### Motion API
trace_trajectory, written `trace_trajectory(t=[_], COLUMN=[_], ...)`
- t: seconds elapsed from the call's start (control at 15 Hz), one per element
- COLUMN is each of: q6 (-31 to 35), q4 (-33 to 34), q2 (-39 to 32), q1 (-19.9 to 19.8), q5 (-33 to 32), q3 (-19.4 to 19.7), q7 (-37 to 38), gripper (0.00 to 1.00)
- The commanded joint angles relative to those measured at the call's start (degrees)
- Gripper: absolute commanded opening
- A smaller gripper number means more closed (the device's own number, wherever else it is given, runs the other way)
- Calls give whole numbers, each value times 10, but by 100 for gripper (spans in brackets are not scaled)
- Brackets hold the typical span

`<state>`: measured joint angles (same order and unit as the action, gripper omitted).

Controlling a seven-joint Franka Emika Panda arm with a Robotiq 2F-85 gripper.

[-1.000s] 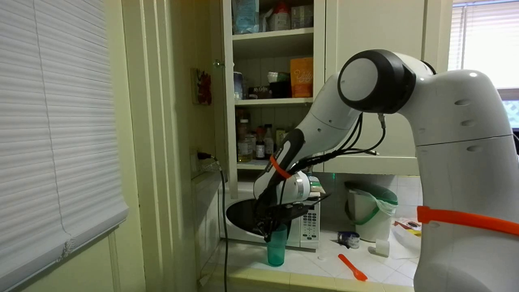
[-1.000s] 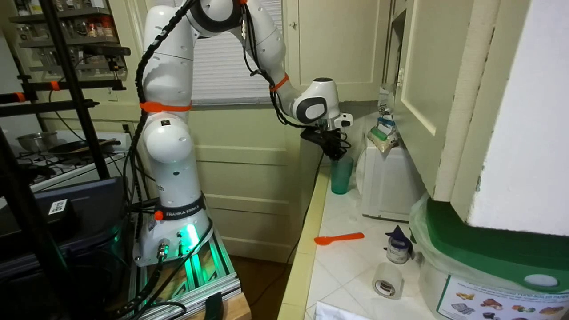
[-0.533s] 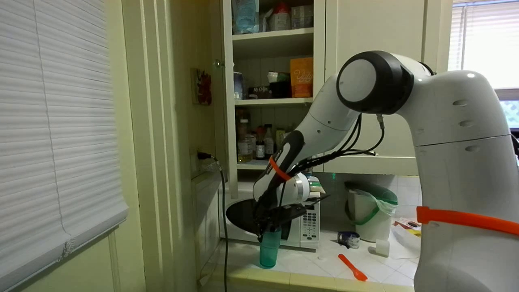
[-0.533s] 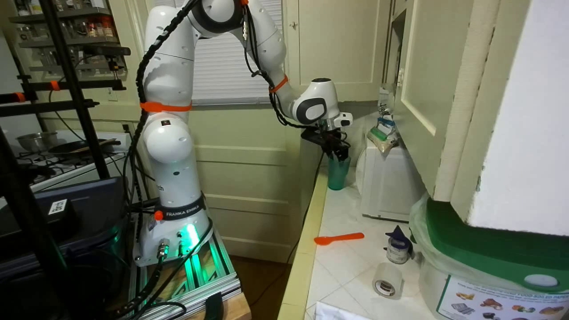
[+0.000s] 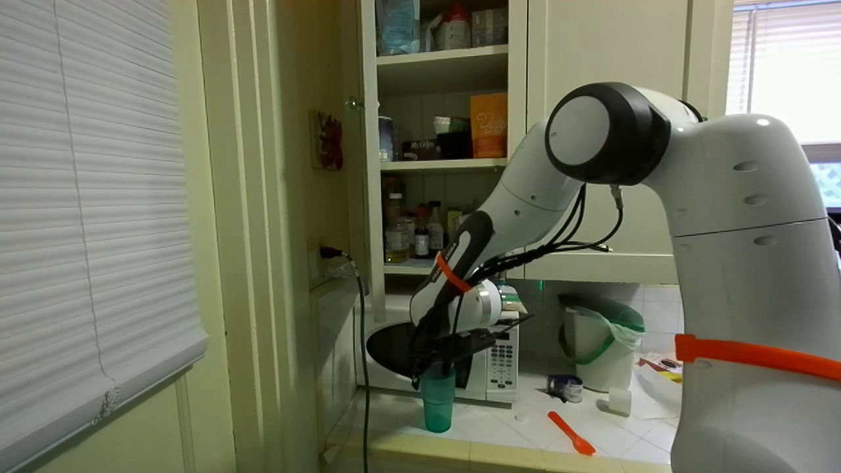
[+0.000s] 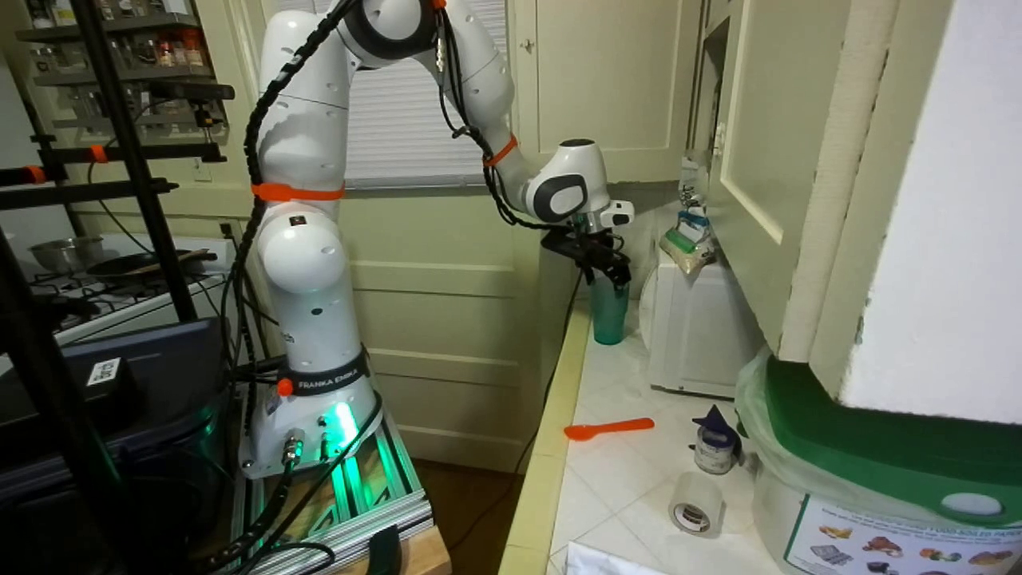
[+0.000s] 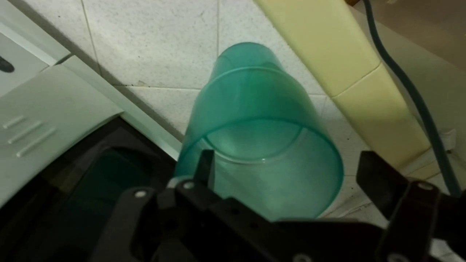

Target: Remove the cup from the cupboard

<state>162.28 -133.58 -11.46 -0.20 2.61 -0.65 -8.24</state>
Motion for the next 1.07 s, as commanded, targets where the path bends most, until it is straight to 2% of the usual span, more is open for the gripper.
trace_trajectory(t=[0.0,0.53,0.87,1.0], q6=[15,8,13,-9], q4=[-10,-22,-26,-20], q2=[11,57,94,106], q1=[3,4,0,3], q5=[-22,-39,17,53], q3=[2,-2,-20,-24], q7=[17,7,-16,-14], gripper=[100,100,100,100])
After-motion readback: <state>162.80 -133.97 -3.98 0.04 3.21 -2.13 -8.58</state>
